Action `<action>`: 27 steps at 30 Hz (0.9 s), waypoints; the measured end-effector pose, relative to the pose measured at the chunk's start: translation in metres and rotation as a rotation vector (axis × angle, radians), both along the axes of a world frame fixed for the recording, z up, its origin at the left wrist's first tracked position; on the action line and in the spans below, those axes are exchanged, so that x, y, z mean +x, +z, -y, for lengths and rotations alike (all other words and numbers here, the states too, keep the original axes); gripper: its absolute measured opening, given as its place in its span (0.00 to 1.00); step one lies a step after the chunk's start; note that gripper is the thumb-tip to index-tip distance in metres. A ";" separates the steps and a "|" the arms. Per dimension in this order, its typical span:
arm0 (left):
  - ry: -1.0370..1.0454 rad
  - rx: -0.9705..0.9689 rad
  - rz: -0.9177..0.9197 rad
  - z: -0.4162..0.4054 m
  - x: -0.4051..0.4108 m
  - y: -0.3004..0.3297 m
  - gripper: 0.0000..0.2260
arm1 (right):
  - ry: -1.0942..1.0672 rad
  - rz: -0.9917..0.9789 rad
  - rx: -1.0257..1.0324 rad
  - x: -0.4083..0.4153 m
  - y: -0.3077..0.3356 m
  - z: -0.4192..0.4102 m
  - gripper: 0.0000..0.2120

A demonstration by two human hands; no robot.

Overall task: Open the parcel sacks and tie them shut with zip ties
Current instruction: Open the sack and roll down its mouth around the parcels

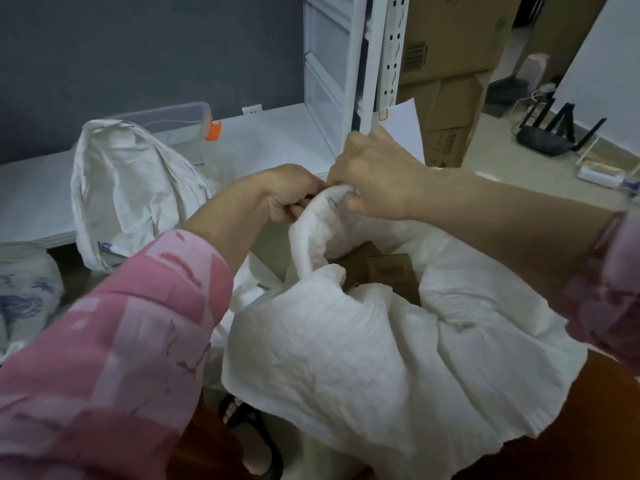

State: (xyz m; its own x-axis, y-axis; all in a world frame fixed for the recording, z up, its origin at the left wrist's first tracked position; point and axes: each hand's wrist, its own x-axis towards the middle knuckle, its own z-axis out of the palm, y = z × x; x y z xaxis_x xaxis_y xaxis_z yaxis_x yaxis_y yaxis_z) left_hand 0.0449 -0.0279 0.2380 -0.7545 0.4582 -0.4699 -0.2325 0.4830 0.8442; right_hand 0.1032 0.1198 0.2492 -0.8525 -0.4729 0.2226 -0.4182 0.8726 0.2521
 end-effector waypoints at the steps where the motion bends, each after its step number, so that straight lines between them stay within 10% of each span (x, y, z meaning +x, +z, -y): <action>1: -0.007 0.022 0.020 0.000 0.000 0.000 0.17 | 0.036 -0.081 0.025 -0.001 -0.003 0.001 0.04; 11: -0.230 -0.592 -0.704 0.004 0.034 0.007 0.12 | -0.256 0.528 -0.061 -0.027 0.008 -0.006 0.11; 22: -0.101 0.101 0.147 0.014 0.011 -0.004 0.13 | -0.082 0.222 0.018 -0.011 0.005 0.008 0.10; 27: -0.378 -0.583 -0.354 0.012 0.020 0.021 0.21 | -0.155 0.384 -0.007 -0.014 0.006 0.009 0.08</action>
State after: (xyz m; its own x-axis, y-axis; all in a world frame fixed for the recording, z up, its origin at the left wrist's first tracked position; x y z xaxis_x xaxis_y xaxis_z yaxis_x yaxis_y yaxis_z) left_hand 0.0646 -0.0402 0.2587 -0.7465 0.4667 -0.4744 0.2718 0.8645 0.4227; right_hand 0.0889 0.1108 0.2555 -0.9352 -0.3321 -0.1228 -0.3444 0.9337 0.0977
